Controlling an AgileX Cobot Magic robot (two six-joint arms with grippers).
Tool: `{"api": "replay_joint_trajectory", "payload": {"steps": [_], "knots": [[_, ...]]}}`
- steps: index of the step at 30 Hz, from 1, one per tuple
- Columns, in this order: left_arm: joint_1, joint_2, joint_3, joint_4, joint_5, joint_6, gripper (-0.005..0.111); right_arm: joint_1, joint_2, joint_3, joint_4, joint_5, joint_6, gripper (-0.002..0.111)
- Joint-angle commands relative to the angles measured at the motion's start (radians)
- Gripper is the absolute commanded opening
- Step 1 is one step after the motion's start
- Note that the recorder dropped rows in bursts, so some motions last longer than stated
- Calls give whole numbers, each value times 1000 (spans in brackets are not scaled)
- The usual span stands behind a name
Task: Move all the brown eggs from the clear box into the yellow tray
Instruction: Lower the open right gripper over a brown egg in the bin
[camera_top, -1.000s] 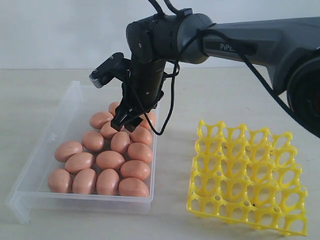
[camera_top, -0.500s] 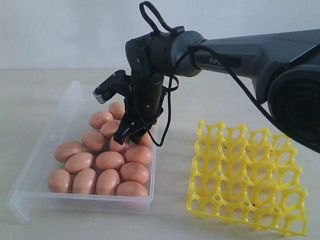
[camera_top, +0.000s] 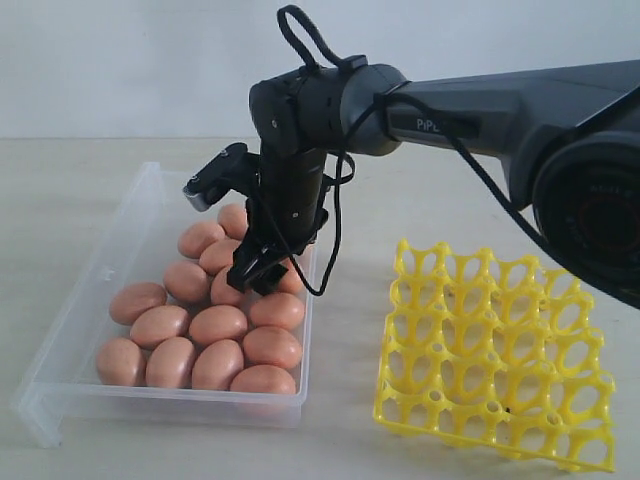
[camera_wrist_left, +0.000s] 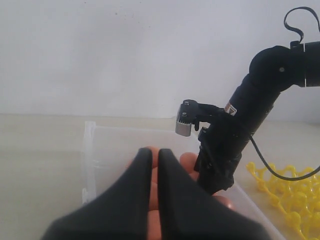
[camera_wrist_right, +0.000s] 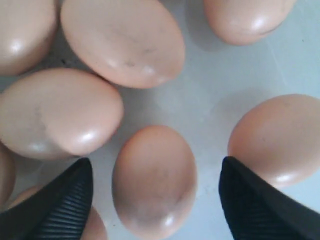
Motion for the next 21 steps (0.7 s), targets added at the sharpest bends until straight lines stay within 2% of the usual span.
{"api": "replay_joint_trajectory", "payload": {"steps": [1,15,21], "knots": [[-8,-3,3,-2,-1,-8,4,-2,0,-2,-11,-14,0,62],[-8,-3,3,-2,-6,-8,4,-2,0,-2,39,-53,63,61],[-8,-3,3,-2,-6,-8,4,-2,0,-2,42,-7,137,61]]}}
